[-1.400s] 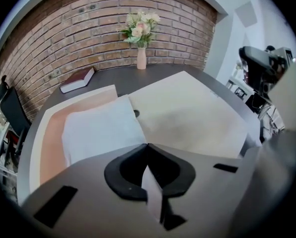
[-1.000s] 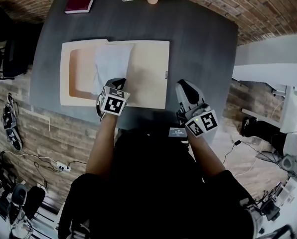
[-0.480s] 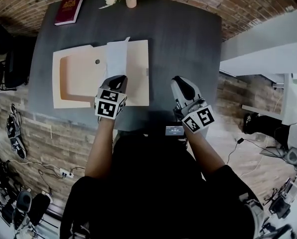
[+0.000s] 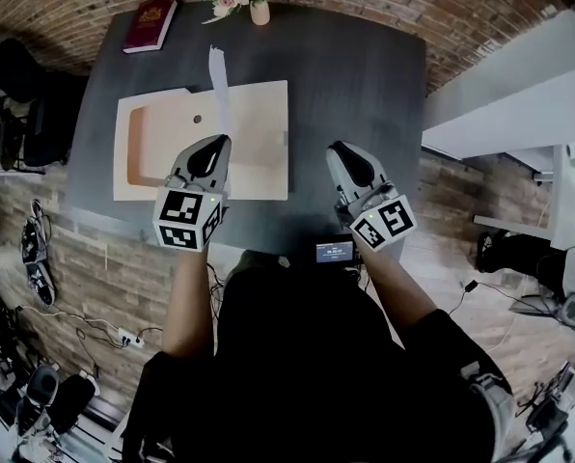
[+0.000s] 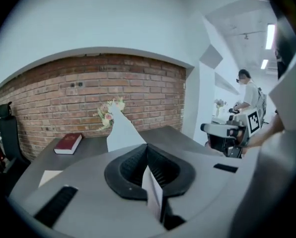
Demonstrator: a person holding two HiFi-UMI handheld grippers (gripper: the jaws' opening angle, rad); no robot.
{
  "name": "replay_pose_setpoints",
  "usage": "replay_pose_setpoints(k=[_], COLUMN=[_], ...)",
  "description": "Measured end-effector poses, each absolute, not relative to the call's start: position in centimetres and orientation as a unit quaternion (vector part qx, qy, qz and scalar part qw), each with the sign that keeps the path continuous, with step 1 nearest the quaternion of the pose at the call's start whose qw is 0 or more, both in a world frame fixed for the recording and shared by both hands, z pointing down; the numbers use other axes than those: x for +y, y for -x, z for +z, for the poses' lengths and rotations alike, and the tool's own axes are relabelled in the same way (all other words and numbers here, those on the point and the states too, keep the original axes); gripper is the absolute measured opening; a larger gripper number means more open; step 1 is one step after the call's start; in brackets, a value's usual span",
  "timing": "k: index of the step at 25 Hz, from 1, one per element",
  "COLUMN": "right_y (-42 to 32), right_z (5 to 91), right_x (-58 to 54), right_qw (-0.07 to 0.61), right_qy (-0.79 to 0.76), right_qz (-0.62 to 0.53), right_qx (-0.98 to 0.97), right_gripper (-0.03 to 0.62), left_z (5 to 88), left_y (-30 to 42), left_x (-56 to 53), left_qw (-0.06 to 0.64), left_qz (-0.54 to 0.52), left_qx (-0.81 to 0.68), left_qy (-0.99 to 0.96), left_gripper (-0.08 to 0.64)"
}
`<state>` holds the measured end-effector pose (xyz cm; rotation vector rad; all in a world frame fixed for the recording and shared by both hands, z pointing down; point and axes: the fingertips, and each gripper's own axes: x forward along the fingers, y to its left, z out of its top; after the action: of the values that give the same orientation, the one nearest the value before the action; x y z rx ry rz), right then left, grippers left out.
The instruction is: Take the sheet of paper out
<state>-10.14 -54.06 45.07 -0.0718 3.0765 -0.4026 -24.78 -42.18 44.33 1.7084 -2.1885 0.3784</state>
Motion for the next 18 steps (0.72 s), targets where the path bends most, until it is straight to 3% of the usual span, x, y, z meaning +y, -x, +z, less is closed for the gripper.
replay_pose_setpoints(k=[11,18], right_y=[8.0,4.6], right_z=[39.6,37.5], right_x=[-47.4,-39.8], right_qw=[0.046,0.057], right_qy=[0.017,0.029], right_qz=[-0.058,-0.033], right_qx=[0.997,0.997], right_gripper=[0.049,0.049], left_z=[35.1,34.2], left_y=[24.5,22.2], left_x=[-29.2,-18.6], left_qw=[0.042,0.008], left_qz=[0.049,-0.014], left_qx=[-0.827,-0.840], left_qy=[-0.559,-0.542], left_gripper=[-0.006,-0.006])
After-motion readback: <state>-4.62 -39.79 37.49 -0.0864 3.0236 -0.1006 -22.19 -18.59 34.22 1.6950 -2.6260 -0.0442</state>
